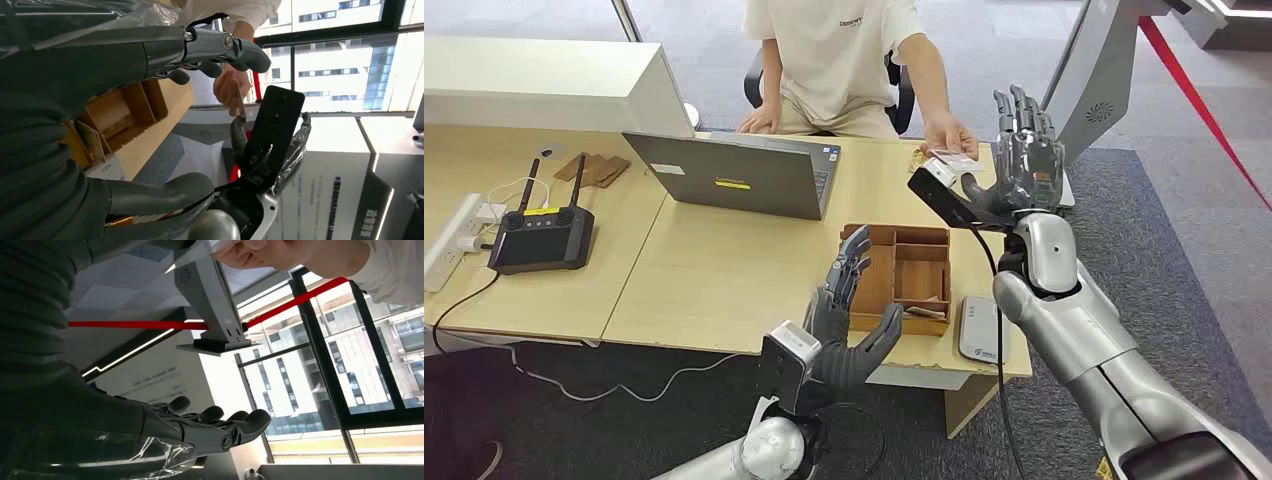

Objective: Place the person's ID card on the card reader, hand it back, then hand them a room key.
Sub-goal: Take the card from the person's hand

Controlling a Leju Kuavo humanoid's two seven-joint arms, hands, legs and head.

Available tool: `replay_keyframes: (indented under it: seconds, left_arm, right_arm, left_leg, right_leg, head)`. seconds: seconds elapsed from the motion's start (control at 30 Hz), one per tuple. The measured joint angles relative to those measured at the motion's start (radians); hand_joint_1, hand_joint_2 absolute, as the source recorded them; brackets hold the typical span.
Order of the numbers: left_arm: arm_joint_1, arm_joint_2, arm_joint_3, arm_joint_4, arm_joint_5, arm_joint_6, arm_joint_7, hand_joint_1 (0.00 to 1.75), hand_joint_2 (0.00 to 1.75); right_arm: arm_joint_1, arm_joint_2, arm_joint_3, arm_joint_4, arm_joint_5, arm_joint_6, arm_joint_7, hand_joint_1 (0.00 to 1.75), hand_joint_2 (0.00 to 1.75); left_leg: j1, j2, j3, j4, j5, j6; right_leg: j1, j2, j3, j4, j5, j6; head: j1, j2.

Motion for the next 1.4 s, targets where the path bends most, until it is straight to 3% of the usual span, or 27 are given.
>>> replay_keyframes:
  seconds: [0.17,0.4,0.53,0.57,1.4]
  left_arm:
    - [-0.004,0.0,-0.01,0.011,0.005,0.0,-0.002,0.0,1.75]
    - [-0.005,0.0,-0.018,0.022,0.009,0.0,-0.011,0.0,1.75]
    - [-0.006,0.0,-0.022,0.027,0.014,0.0,-0.013,0.0,1.75]
    - [-0.006,0.0,-0.023,0.028,0.014,0.0,-0.014,0.0,1.75]
    - [-0.007,0.0,-0.036,0.06,0.009,0.002,-0.018,0.0,1.75]
  right_arm:
    - [-0.026,0.003,0.012,0.053,0.079,0.032,0.028,0.0,1.75]
    - [-0.052,0.016,0.027,0.116,0.091,0.03,0.024,0.0,1.75]
    - [-0.053,0.024,0.028,0.138,0.084,0.024,0.013,1.7,1.75]
    - [-0.054,0.026,0.028,0.144,0.08,0.02,0.009,1.75,1.75]
    - [-0.062,0.045,0.019,0.22,0.031,-0.048,-0.035,1.75,1.75]
  left_leg:
    - [0.0,0.0,0.0,0.0,0.0,0.0]
    - [0.0,0.0,0.0,0.0,0.0,0.0]
    - [0.0,0.0,0.0,0.0,0.0,0.0]
    - [0.0,0.0,0.0,0.0,0.0,0.0]
    - [0.0,0.0,0.0,0.001,0.0,0.0]
  right_leg:
    - [0.0,0.0,0.0,0.0,0.0,0.0]
    - [0.0,0.0,0.0,0.0,0.0,0.0]
    - [0.0,0.0,0.0,0.0,0.0,0.0]
    - [0.0,0.0,0.0,0.0,0.0,0.0]
    - [0.0,0.0,0.0,0.001,0.0,0.0]
  head:
    - [0.0,0.0]
    - [0.0,0.0]
    - [0.0,0.0]
    - [0.0,0.0]
    - [0.0,0.0]
